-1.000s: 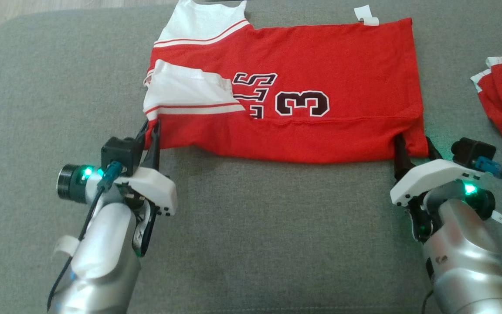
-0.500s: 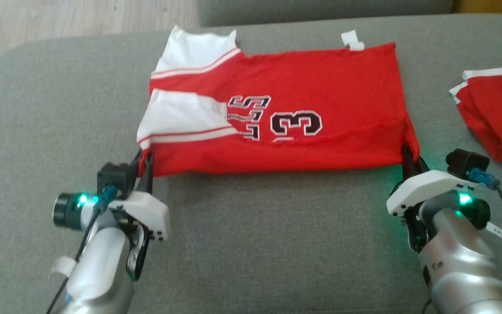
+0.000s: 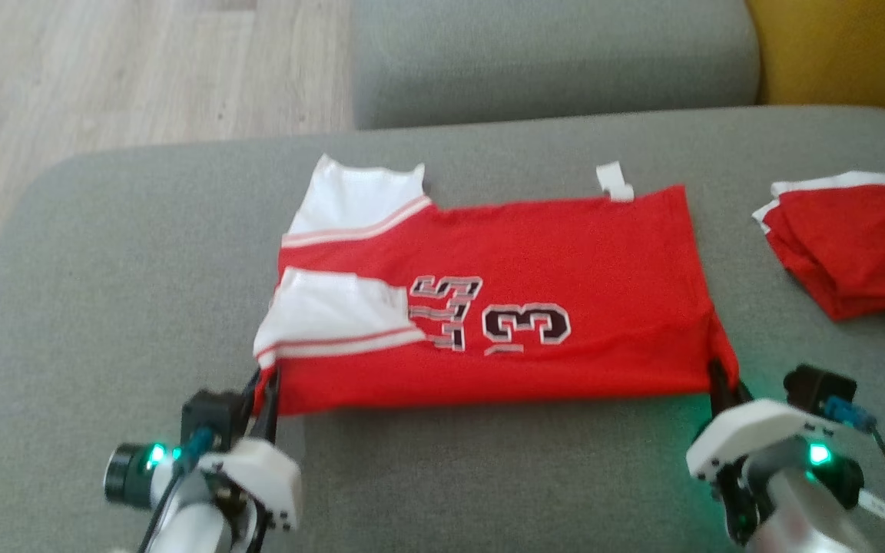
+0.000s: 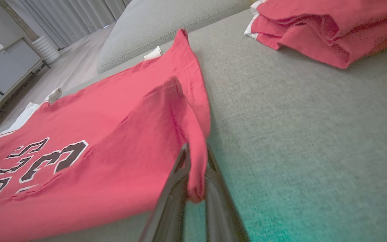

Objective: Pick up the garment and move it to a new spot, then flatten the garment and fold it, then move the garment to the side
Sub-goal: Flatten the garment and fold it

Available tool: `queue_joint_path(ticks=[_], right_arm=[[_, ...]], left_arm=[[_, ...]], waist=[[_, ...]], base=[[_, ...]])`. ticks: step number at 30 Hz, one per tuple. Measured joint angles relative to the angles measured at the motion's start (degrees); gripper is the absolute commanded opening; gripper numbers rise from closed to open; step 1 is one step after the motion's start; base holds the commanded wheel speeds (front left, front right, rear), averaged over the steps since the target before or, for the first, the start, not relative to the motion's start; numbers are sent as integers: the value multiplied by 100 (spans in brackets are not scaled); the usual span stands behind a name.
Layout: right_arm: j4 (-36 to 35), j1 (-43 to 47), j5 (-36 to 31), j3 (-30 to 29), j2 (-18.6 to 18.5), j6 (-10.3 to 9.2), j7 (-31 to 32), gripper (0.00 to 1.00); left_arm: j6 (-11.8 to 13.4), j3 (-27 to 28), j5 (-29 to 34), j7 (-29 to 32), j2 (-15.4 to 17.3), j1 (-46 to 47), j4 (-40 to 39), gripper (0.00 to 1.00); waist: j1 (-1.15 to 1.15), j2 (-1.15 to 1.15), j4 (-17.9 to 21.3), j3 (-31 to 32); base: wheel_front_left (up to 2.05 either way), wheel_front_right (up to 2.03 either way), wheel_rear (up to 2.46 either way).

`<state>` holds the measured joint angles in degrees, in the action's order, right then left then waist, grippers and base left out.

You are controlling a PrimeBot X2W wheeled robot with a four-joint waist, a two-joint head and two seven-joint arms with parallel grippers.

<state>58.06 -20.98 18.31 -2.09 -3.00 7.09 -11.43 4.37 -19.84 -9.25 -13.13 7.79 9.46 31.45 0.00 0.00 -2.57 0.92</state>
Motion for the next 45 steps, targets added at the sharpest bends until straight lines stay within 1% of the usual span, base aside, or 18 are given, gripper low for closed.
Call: queue_joint_path(ticks=[4,8,10,16,17,18,19,20,24,26,29,31,36,38,40,42,45], right_arm=[[-508,435,-2,-132,27,0,277,0],[-1158,941,-29,-289,32,0,711,0],[-1510,1252,-60,-375,37,0,928,0],[-2492,1848,-57,-579,63,1,1419,0],[-2632,1883,-55,-591,63,1,1495,94],[-2784,1924,-51,-592,63,1,1552,100],[-2933,1959,-52,-627,66,0,1559,100],[-3076,1979,-62,-692,66,0,1604,100],[-3608,2072,-68,-968,65,0,1708,100],[-3730,2072,-70,-1032,65,0,1708,100],[-4154,2039,-75,-1147,64,0,1697,100],[-4421,1998,-77,-1149,65,0,1640,100],[-4875,1554,-174,-1109,64,0,1593,100],[-5001,1291,-226,-1027,63,0,1595,100],[-5097,1042,-294,-903,62,0,1610,100],[-5164,801,-376,-755,59,0,1662,100],[-5211,442,-445,-555,57,0,1757,100]], left_arm=[[33,-27,-53,121,109,-435,-432,0],[123,-93,-53,354,175,-824,-954,0],[126,-158,-53,467,207,-973,-1155,0],[170,-214,-96,713,254,-1123,-1366,0],[172,-223,-96,750,258,-1123,-1367,0],[180,-223,-96,749,258,-1123,-1380,18],[226,-221,-94,757,267,-1123,-1401,60],[233,-215,-94,791,282,-1122,-1421,100],[341,-187,-92,800,318,-1106,-1502,100],[379,-164,-92,795,333,-1087,-1540,100],[485,-43,-92,659,366,-916,-1712,100],[525,48,-92,583,378,-689,-1824,100],[495,108,-92,530,400,102,-1927,100],[349,127,-93,558,425,493,-1886,100],[122,108,-108,681,488,956,-1707,100],[-183,24,-113,903,582,1482,-1370,100],[-733,-4,-356,1244,659,2210,-811,100]], waist=[[0,0,-7,154],[0,0,-38,214],[0,0,-58,219],[0,0,-67,164],[0,0,-65,151],[0,0,-59,134],[0,0,-52,116],[0,0,-43,98],[0,0,-12,19],[0,0,-4,-7],[0,0,20,-121],[0,0,39,-220],[0,0,90,-530],[0,0,120,-683],[0,0,154,-846],[0,0,201,-1020],[0,0,302,-1278]], base=[[0,0,0],[0,0,0],[0,0,0],[0,0,0],[0,0,0],[0,0,0],[0,0,0],[0,0,0],[0,0,0],[0,0,0],[0,0,0],[0,0,0],[0,0,0],[0,0,0],[0,0,0],[0,0,0],[0,0,0]])
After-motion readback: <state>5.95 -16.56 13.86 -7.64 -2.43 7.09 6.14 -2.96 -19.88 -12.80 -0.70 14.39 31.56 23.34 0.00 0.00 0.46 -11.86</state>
